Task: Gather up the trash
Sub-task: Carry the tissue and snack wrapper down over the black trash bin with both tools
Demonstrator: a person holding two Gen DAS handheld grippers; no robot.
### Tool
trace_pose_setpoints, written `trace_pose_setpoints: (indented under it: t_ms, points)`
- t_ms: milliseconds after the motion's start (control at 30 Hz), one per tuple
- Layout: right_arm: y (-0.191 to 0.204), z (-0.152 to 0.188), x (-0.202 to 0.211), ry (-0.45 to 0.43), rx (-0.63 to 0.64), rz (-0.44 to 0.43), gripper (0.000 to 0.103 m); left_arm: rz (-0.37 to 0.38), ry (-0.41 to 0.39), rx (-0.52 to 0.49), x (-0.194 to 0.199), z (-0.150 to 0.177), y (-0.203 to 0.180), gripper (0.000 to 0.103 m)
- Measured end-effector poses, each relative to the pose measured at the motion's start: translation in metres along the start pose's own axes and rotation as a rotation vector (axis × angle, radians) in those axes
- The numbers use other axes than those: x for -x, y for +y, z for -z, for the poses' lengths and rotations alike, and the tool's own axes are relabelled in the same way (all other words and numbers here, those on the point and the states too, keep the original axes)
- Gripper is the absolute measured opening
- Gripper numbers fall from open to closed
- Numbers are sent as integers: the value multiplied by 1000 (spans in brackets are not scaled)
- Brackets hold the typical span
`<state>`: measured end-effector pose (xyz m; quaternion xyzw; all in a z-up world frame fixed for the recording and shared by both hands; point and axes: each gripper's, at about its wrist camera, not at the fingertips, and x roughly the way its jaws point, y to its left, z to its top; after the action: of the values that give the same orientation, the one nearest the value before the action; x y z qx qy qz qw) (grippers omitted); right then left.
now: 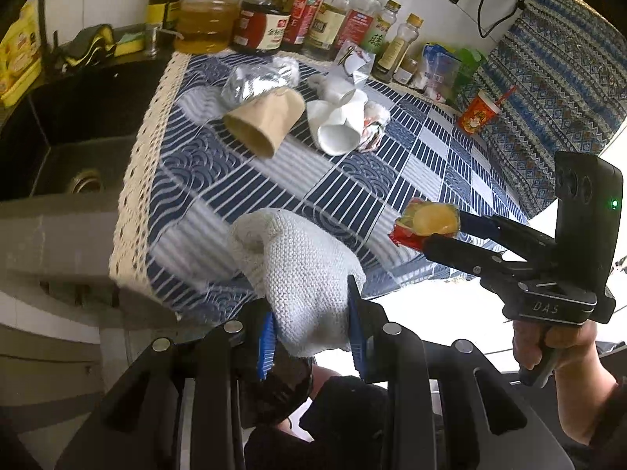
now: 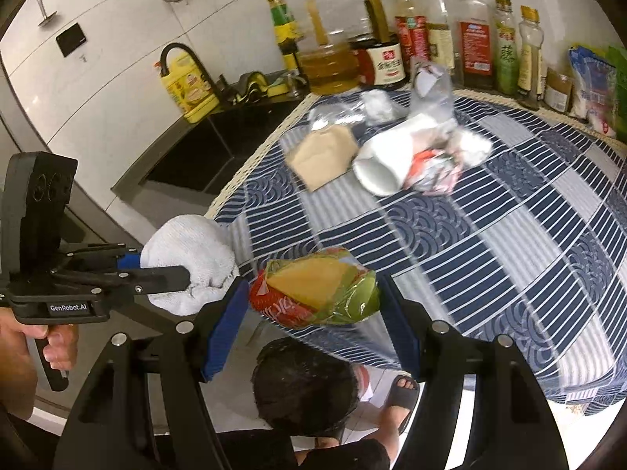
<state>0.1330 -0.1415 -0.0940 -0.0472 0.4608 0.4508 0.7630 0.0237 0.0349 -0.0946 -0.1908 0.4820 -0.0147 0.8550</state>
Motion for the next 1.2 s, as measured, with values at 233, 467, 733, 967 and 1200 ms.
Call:
trace_pose_setpoints:
  t_ms: [233, 467, 733, 967, 1200]
  points:
    - [21, 20, -15, 51, -1, -23, 68, 3, 19, 42, 1, 25, 15, 29]
    - [32, 37, -31, 102, -3, -42, 68, 2, 52, 81, -7, 46, 30, 29]
    - [33, 54, -44, 147, -26, -51, 68, -1, 108, 132, -26, 74, 44, 29]
    - [31, 72, -60, 199, -50, -47, 68, 0, 162, 188, -49, 98, 56, 29]
    - [28, 96, -85, 265, -95, -65, 68, -8, 236, 234, -75, 125, 70, 29]
